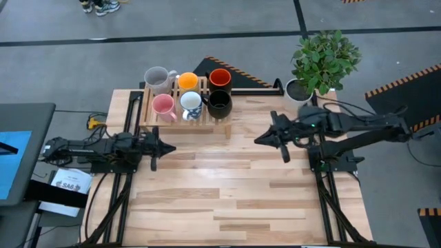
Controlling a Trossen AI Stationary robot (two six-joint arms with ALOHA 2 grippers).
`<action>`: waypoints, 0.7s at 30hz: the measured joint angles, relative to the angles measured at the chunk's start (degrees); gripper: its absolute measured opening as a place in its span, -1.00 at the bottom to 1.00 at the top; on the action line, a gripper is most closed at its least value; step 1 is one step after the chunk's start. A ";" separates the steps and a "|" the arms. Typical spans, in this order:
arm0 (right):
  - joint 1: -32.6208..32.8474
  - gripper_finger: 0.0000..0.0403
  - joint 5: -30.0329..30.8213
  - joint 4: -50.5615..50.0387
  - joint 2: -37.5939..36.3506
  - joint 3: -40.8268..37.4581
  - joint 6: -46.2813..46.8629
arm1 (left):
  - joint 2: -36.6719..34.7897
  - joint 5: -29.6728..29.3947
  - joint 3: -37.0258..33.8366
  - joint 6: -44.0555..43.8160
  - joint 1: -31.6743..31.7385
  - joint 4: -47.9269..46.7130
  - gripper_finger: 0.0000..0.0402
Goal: Place coffee mugs
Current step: Return to Home Position
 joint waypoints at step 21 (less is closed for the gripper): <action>1.86 -0.90 7.68 25.21 -24.08 -34.86 2.30 | 1.33 0.71 0.58 -0.12 0.00 -2.30 -1.00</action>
